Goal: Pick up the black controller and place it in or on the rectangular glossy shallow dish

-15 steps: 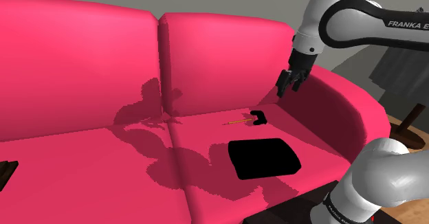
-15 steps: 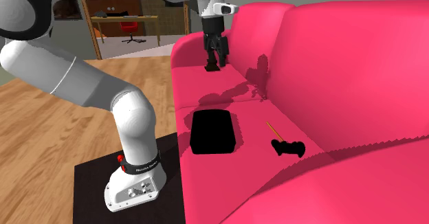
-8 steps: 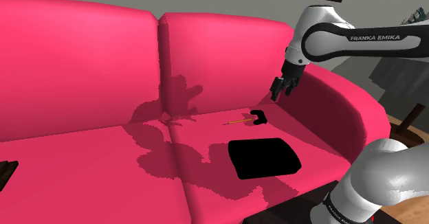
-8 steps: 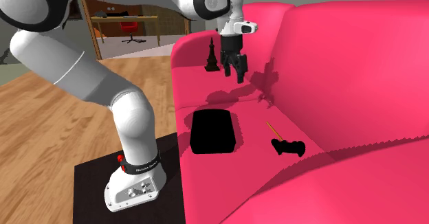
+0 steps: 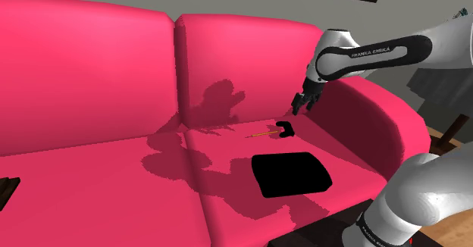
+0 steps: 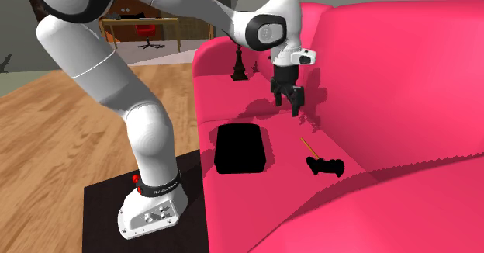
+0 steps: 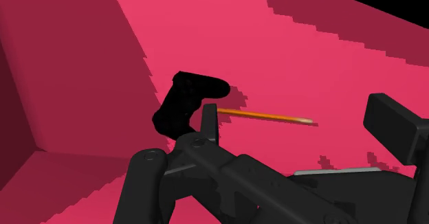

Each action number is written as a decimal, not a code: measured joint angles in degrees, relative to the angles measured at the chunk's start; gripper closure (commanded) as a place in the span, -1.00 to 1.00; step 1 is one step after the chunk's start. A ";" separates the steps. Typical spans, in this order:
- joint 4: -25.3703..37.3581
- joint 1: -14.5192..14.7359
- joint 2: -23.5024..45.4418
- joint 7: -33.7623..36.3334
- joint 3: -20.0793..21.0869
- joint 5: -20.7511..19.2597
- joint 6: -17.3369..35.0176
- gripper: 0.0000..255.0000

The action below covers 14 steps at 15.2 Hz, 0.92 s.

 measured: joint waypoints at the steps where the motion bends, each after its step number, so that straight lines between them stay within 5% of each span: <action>1: 0.74 -0.11 2.14 -1.00 -0.90 0.18 1.56 -1.00; 8: 5.45 -0.41 16.04 -8.62 -6.30 4.01 11.38 -1.00; 14: 13.17 -1.32 29.40 -17.28 -9.08 11.70 16.64 -1.00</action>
